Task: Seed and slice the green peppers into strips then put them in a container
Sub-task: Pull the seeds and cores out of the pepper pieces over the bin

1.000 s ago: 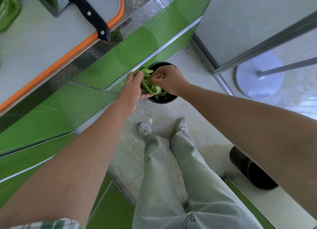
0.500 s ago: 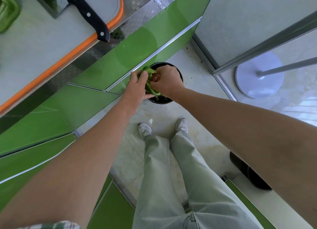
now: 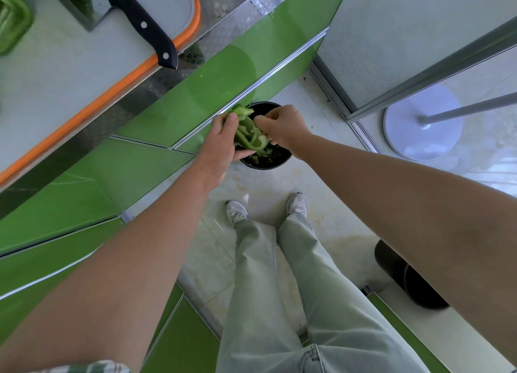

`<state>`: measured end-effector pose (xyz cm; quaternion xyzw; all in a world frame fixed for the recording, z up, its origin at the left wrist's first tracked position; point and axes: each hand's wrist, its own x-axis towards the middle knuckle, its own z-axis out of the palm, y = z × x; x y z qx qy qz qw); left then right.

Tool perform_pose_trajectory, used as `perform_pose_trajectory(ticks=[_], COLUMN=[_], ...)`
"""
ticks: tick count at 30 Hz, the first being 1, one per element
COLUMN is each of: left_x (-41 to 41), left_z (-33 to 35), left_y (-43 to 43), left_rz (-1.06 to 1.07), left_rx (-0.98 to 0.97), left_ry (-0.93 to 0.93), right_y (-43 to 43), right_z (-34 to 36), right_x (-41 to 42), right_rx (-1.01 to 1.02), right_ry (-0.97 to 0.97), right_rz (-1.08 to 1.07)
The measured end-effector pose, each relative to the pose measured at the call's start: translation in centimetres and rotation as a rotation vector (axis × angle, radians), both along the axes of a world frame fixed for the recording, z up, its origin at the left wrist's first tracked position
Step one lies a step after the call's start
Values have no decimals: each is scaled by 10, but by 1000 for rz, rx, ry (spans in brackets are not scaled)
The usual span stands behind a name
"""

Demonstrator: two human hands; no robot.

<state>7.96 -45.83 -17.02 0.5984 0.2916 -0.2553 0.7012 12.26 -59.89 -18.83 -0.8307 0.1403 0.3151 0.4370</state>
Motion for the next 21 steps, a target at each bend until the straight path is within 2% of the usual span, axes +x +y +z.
perform_pose_trajectory(ticks=[6,8,12,16,21], left_x=[1,0,0,-1,-3], left_z=[-2,0,5,7,7], left_y=[8,7,-1,-5,-3], left_rz=[33,28,0,-77,-80], left_rx=[40,51,52,99,118], left_ry=[15,12,-23,-91,-102], right_y=[-15,-13,-1,11,18], right_z=[-9,-6,5,3,7], right_x=[-2,-2,-3,-4,-2], right_rx=[-80,-52,3,-172,-265], right_ry=[-44,-91,-109,-116,-131], right_rz=[13,29,208,281,293])
